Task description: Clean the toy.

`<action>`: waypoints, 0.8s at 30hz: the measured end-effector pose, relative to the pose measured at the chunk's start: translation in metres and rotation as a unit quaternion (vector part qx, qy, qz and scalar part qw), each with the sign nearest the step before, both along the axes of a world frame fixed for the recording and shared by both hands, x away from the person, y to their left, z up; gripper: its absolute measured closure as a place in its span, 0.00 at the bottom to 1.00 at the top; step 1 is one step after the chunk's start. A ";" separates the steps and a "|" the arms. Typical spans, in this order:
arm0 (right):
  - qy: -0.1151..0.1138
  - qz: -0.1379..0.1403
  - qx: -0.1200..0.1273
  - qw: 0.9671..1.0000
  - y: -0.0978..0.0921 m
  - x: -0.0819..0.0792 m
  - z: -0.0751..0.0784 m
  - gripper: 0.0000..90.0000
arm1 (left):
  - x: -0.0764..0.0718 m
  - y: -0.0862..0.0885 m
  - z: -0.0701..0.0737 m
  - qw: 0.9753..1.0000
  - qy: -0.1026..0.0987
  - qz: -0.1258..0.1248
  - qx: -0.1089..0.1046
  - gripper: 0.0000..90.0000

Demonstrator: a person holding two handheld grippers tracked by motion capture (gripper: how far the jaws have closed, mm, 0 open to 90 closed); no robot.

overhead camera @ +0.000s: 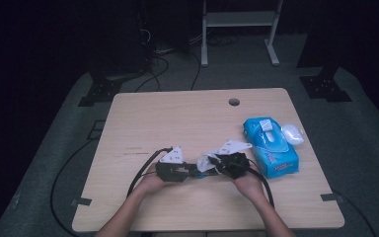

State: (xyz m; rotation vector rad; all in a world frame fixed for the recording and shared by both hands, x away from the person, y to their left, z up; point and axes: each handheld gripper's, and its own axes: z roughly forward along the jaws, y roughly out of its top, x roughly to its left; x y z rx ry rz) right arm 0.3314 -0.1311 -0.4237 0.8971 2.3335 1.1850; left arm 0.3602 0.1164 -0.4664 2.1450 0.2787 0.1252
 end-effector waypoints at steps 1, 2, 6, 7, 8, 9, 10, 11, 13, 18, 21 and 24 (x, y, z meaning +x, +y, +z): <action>0.000 -0.007 0.001 1.000 -0.007 0.001 0.000 0.91 | 0.000 0.000 0.000 1.000 0.001 0.001 -0.001 0.79; 0.000 -0.016 -0.001 1.000 -0.012 0.001 0.001 0.91 | 0.000 -0.001 0.000 1.000 0.002 0.001 -0.001 0.79; 0.004 -0.026 0.002 1.000 -0.019 0.001 0.001 0.91 | 0.000 -0.002 0.000 1.000 0.004 -0.001 -0.002 0.79; 0.003 -0.023 0.000 1.000 -0.017 0.000 0.001 0.91 | 0.000 -0.002 0.000 1.000 0.004 -0.001 -0.003 0.79; 0.002 -0.018 0.001 1.000 -0.015 -0.001 0.001 0.91 | 0.000 -0.002 0.000 1.000 0.004 -0.001 -0.003 0.79; 0.000 -0.014 -0.003 1.000 -0.013 -0.001 0.001 0.91 | 0.000 -0.002 0.000 1.000 0.003 0.000 -0.003 0.79; -0.007 -0.009 -0.012 1.000 -0.012 -0.001 0.001 0.91 | 0.000 -0.002 -0.001 1.000 0.003 0.000 -0.004 0.79; -0.005 -0.008 -0.010 1.000 -0.013 -0.001 0.001 0.91 | 0.000 -0.002 -0.001 1.000 0.003 0.000 -0.005 0.79; -0.002 -0.015 -0.011 1.000 -0.017 0.000 0.002 0.91 | 0.000 -0.002 -0.001 1.000 0.004 0.000 -0.005 0.79; 0.007 -0.041 -0.001 0.999 -0.029 0.003 0.004 0.91 | 0.000 -0.001 -0.001 1.000 0.006 -0.002 -0.004 0.79; 0.005 -0.014 0.010 1.000 -0.017 -0.001 0.005 0.91 | 0.000 -0.001 -0.001 1.000 0.007 -0.002 -0.005 0.79; 0.002 0.014 0.000 1.000 0.000 -0.004 0.003 0.91 | -0.001 -0.001 0.000 1.000 0.006 -0.002 -0.002 0.79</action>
